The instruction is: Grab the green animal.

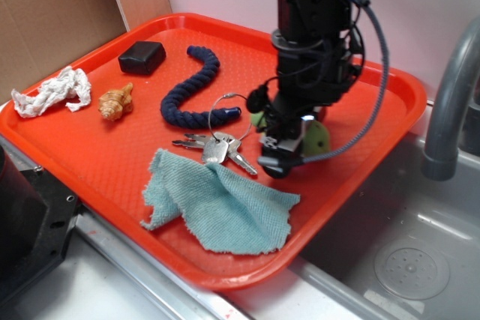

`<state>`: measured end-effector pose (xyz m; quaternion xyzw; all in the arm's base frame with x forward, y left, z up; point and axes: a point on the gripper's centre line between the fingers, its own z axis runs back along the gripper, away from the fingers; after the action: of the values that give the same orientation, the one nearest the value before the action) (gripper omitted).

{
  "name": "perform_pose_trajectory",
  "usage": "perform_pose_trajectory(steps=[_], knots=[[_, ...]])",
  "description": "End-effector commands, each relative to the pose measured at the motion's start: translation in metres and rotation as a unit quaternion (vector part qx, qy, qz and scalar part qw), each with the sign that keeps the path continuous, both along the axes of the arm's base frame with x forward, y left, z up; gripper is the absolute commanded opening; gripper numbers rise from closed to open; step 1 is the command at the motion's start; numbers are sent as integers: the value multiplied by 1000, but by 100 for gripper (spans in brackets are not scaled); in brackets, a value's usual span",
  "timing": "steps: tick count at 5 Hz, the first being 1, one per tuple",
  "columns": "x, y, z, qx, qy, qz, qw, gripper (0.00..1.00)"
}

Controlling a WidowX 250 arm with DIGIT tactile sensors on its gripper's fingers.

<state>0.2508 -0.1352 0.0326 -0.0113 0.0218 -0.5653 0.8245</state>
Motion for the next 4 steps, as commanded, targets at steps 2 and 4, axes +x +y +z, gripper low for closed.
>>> perform_pose_trajectory(steps=[2, 4], knots=[[-16, 75, 131, 80, -38, 361, 928, 0], [-61, 84, 162, 35, -98, 584, 805, 0]])
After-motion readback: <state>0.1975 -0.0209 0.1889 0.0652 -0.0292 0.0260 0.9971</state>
